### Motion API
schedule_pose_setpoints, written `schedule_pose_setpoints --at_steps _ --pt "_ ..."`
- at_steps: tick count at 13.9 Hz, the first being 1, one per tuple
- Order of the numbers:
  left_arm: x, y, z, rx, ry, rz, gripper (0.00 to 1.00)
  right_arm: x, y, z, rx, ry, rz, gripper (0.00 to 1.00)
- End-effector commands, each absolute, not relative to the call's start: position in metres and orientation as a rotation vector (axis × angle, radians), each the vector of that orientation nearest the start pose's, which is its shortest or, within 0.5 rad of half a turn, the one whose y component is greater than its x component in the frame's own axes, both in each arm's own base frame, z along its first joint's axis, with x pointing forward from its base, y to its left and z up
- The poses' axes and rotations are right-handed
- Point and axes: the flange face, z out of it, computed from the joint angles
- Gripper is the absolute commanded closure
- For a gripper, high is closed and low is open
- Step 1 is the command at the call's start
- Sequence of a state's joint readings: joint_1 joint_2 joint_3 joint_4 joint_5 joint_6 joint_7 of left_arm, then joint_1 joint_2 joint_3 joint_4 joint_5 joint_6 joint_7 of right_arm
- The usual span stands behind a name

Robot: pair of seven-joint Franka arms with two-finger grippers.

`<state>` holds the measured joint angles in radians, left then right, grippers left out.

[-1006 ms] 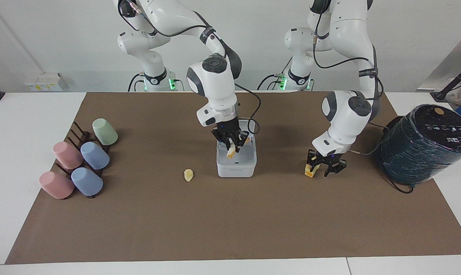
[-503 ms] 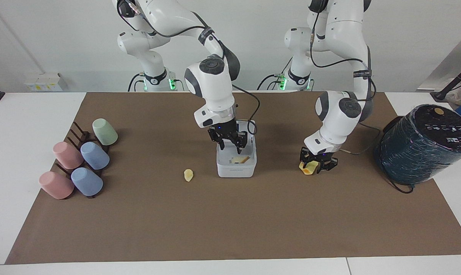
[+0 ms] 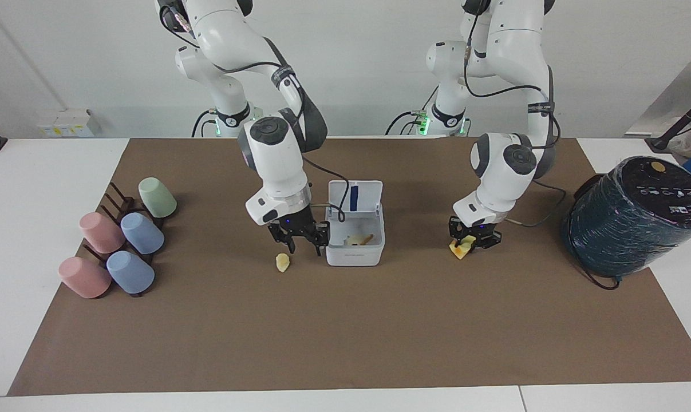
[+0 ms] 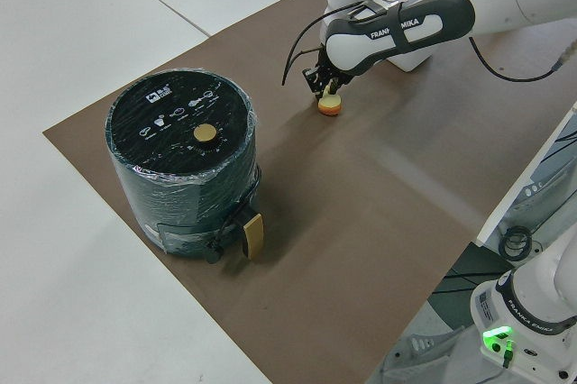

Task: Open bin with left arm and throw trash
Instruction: 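Drop the crust into the bin while the left gripper grasps the yellow sponge, then carry the yellow sponge over the bin with the left gripper and release it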

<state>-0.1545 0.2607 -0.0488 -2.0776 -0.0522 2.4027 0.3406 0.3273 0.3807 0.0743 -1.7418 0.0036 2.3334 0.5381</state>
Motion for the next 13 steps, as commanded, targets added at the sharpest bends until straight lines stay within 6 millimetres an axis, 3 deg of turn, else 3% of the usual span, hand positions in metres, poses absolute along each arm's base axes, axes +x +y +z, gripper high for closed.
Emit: schedule_pose_setpoints --at_steps 1,4,6,7,8,11,13 --pt "0.564 -0.118 0.308 -3.052 0.829 -0.073 0.99 0.602 0.240 0.353 -3.035 -0.060 -0.283 0.28" --pt "0.576 -0.123 0.321 -3.049 0.834 -0.109 1.00 0.587 0.222 0.326 -3.036 -0.260 -0.311 0.28" --pt "0.593 -0.137 0.352 -3.046 0.847 -0.140 1.00 0.582 0.211 0.310 -3.024 -0.379 -0.352 0.28" --pt "0.600 -0.154 0.372 -3.051 0.835 -0.154 1.00 0.578 0.208 0.304 -3.022 -0.408 -0.356 0.29" --pt "0.604 -0.169 0.392 -3.073 0.771 -0.160 1.00 0.575 0.206 0.301 -3.023 -0.427 -0.352 0.37" --pt "0.596 -0.235 0.448 -3.120 0.632 -0.122 1.00 0.575 0.201 0.300 -3.021 -0.482 -0.351 0.94" --pt "0.582 -0.277 0.468 -3.143 0.569 -0.121 1.00 0.576 0.203 0.303 -3.021 -0.467 -0.357 1.00"
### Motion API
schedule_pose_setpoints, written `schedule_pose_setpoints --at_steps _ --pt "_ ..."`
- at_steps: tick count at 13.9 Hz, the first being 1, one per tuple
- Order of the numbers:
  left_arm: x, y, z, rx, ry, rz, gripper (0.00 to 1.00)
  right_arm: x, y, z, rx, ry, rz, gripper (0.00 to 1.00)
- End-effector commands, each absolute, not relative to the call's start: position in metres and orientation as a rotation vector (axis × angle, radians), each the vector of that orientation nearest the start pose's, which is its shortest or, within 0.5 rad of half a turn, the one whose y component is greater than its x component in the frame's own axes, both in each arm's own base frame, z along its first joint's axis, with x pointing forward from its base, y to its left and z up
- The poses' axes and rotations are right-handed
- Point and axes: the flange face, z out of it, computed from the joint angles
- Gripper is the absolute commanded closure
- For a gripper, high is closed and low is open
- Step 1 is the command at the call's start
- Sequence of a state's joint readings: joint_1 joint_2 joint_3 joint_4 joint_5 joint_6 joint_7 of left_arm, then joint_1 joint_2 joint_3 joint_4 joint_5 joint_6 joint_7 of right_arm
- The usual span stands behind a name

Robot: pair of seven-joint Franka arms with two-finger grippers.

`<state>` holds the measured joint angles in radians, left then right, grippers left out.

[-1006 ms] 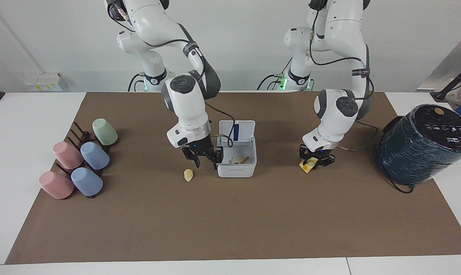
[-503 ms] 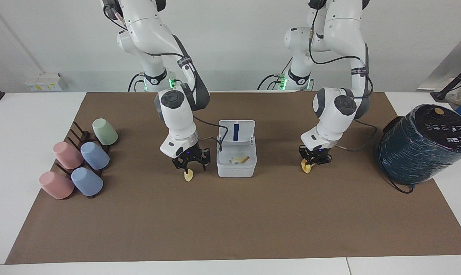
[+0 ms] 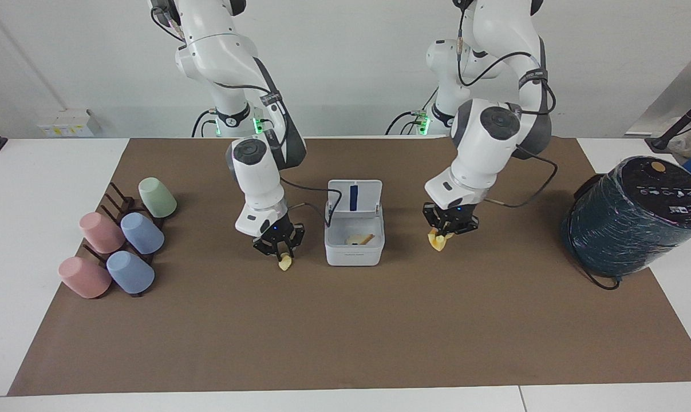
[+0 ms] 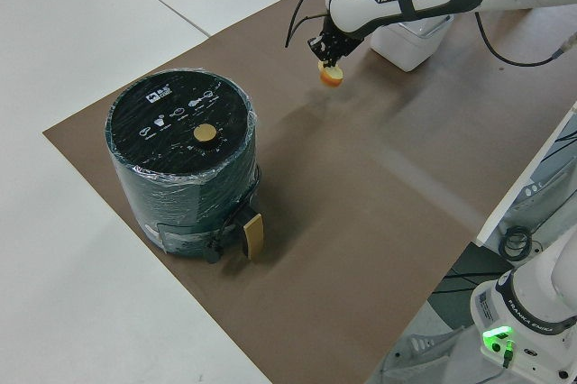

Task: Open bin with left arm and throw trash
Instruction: 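Carry the yellow sponge over the bin with the left gripper and release it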

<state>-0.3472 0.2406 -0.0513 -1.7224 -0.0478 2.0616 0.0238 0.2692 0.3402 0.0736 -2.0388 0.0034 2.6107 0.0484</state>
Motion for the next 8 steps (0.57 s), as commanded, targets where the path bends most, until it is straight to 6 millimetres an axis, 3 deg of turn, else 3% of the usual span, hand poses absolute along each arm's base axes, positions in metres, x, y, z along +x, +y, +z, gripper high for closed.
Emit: schedule_pose_setpoints --at_steps 1,5,8 --pt "0.571 -0.301 0.472 -3.156 0.532 -0.128 1.00 0.579 0.203 0.308 -3.019 -0.458 -0.366 1.00" --pt "0.537 -0.371 0.473 -3.222 0.411 -0.203 1.00 0.577 0.205 0.349 -3.015 -0.312 -0.416 1.00" --pt "0.520 -0.398 0.464 -3.259 0.428 -0.276 1.00 0.584 0.205 0.381 -3.024 -0.292 -0.399 1.00"
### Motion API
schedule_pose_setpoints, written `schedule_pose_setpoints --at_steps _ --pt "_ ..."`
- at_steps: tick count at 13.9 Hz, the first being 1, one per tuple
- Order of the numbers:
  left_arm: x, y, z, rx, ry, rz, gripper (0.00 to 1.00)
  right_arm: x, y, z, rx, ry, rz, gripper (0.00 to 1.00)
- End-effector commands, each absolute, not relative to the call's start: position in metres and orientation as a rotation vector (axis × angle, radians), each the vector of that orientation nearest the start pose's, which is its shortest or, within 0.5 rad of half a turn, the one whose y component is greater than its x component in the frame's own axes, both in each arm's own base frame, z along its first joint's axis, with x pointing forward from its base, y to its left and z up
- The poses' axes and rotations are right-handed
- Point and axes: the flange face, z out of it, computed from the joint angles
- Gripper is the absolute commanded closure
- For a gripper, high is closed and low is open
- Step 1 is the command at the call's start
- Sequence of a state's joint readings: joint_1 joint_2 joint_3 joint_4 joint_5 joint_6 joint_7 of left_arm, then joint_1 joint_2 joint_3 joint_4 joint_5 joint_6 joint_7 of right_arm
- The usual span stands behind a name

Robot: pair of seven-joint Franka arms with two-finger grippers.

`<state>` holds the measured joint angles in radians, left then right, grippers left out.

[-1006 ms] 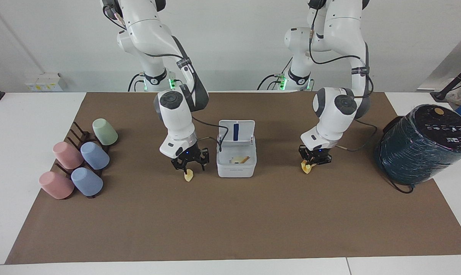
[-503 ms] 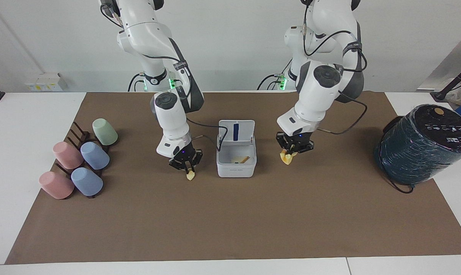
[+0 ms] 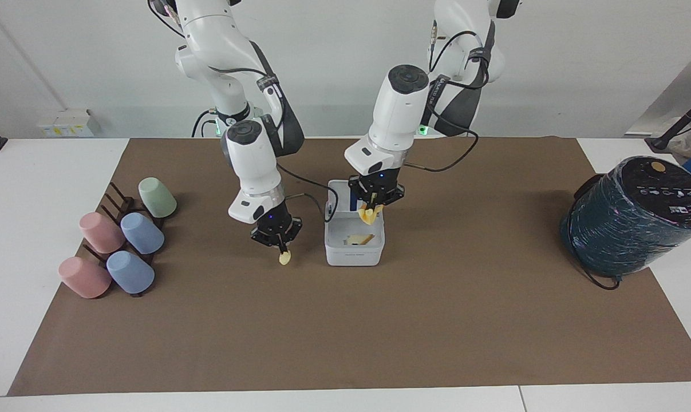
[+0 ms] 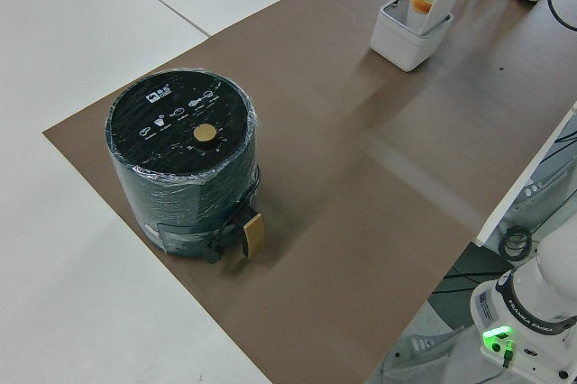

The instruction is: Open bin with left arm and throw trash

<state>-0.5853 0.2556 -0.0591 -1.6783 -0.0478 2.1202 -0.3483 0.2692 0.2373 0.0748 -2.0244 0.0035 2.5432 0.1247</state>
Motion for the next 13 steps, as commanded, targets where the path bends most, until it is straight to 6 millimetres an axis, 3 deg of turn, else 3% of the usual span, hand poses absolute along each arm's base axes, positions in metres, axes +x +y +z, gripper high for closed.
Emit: schedule_pose_setpoints --at_steps 1,2,3,5,7,8,11,12,13 --pt "0.519 -0.401 0.461 -3.275 0.424 -0.296 1.00 0.586 0.206 0.391 -3.025 -0.292 -0.395 1.00" --pt "0.516 -0.401 0.456 -3.278 0.425 -0.288 1.00 0.588 0.207 0.404 -3.025 -0.293 -0.400 1.00" --pt "0.512 -0.404 0.451 -3.274 0.437 -0.279 0.86 0.589 0.206 0.415 -3.024 -0.289 -0.402 1.00" --pt "0.513 -0.404 0.453 -3.275 0.432 -0.281 0.54 0.587 0.204 0.431 -3.019 -0.271 -0.418 1.00" --pt "0.514 -0.405 0.455 -3.277 0.435 -0.290 0.13 0.586 0.204 0.434 -3.018 -0.201 -0.419 1.00" --pt "0.516 -0.406 0.460 -3.280 0.436 -0.303 0.07 0.586 0.204 0.434 -3.018 -0.184 -0.419 1.00" --pt "0.525 -0.401 0.483 -3.281 0.417 -0.295 0.06 0.583 0.212 0.435 -3.011 -0.131 -0.417 1.00" --pt "0.530 -0.394 0.494 -3.269 0.404 -0.274 0.06 0.584 0.215 0.437 -3.006 -0.093 -0.423 1.00" --pt "0.543 -0.375 0.504 -3.253 0.364 -0.243 0.06 0.585 0.217 0.440 -3.000 -0.080 -0.429 1.00"
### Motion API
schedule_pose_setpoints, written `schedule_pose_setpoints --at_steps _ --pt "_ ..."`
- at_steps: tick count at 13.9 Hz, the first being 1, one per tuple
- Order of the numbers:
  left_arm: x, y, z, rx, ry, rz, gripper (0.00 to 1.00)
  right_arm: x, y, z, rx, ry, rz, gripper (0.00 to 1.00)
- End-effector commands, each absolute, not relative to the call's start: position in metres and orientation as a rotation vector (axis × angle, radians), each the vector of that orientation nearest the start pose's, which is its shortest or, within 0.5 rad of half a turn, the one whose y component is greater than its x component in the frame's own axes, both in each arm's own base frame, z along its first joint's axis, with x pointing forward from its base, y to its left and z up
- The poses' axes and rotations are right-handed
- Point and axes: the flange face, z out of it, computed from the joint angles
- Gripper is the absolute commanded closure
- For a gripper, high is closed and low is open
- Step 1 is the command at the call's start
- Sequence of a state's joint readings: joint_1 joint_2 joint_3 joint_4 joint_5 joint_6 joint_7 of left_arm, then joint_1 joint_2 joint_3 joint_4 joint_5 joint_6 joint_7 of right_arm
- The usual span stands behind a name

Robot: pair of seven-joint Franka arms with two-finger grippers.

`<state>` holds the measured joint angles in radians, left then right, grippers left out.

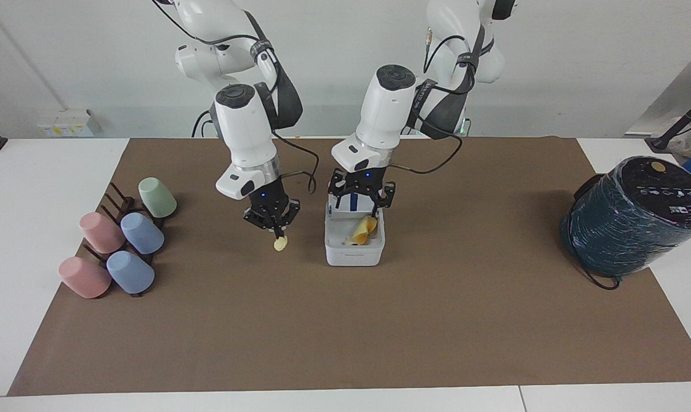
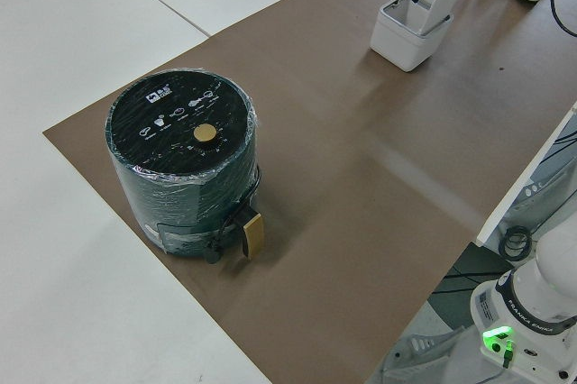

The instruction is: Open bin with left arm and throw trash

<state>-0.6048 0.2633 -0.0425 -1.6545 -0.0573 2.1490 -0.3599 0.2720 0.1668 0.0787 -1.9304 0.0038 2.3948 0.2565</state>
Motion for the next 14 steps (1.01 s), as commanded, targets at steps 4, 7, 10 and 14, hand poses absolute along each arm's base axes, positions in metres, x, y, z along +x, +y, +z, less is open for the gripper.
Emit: schedule_pose_setpoints --at_steps 4,7,10,14 --pt "0.592 -0.272 0.548 -3.209 0.335 -0.149 0.06 0.578 0.253 0.447 -2.965 -0.058 -0.436 1.00" --pt "0.615 -0.171 0.562 -3.162 0.398 -0.120 0.06 0.576 0.297 0.450 -2.936 -0.031 -0.431 1.00" --pt "0.607 -0.096 0.598 -3.111 0.467 -0.138 0.05 0.565 0.344 0.440 -2.920 -0.020 -0.418 1.00" --pt "0.594 -0.047 0.602 -3.070 0.487 -0.035 0.03 0.559 0.361 0.430 -2.918 -0.031 -0.399 0.67"
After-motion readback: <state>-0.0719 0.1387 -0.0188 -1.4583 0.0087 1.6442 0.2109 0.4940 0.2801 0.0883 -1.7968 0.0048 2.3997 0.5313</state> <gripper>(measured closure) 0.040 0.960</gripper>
